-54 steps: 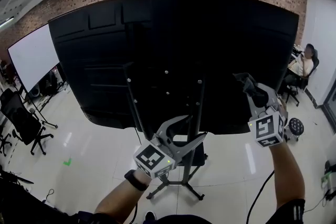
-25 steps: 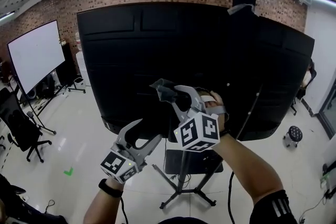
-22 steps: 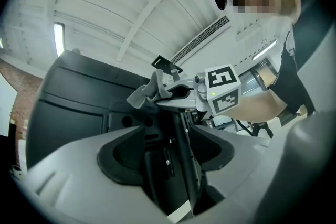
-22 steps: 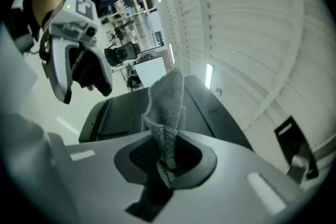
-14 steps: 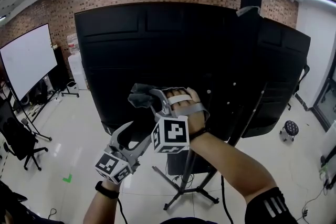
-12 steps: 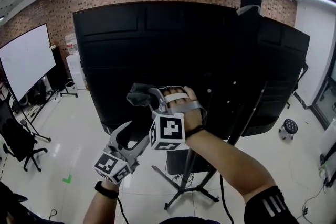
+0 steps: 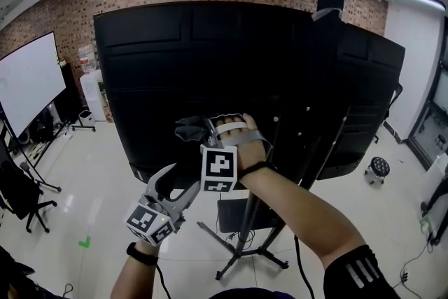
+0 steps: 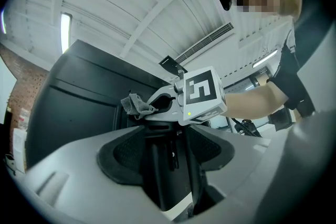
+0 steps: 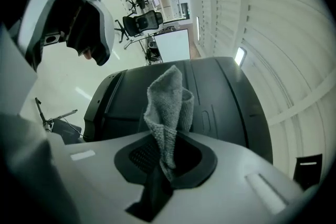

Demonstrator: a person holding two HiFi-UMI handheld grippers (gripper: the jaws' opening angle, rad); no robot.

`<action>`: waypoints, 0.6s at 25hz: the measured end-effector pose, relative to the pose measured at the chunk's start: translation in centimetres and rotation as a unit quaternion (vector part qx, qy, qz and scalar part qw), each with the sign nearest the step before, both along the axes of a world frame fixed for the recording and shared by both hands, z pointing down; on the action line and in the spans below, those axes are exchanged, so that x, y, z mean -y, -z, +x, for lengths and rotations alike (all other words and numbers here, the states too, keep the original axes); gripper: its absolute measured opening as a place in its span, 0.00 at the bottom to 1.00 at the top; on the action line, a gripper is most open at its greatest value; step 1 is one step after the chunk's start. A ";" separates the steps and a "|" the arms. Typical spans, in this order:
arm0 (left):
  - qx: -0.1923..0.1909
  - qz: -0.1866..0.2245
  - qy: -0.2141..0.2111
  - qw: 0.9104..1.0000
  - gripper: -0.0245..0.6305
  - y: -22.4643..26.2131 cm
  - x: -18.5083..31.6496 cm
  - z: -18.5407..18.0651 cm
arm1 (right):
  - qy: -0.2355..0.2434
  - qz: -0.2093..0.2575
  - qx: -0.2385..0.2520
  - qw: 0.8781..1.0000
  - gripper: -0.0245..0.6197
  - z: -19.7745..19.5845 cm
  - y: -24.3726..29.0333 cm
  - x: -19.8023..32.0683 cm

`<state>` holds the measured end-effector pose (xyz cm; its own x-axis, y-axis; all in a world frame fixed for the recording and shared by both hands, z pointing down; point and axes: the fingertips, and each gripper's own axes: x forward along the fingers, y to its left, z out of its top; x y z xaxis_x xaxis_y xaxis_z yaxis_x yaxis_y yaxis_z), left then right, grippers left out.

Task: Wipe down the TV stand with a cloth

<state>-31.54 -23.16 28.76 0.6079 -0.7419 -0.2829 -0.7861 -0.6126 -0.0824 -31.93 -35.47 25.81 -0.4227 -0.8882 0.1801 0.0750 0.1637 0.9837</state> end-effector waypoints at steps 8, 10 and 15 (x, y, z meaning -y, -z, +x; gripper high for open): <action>0.000 -0.005 -0.026 1.000 0.48 -0.4 -0.4 1.9 | -0.053 0.008 -0.052 0.997 0.10 3.5 -0.3 0.5; 0.000 -0.008 -0.034 0.999 0.48 -0.4 -0.5 2.4 | -0.070 0.009 -0.064 0.995 0.10 4.8 -0.4 0.7; 0.000 -0.004 -0.051 0.999 0.48 0.0 -0.7 3.9 | -0.098 0.012 -0.092 0.991 0.10 7.0 -1.2 1.1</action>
<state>-27.60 -22.47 28.79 0.6804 -0.6783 -0.2773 -0.7194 -0.6905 -0.0761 -24.89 -36.57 27.01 -0.2042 -0.9548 0.2162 0.2236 0.1695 0.9598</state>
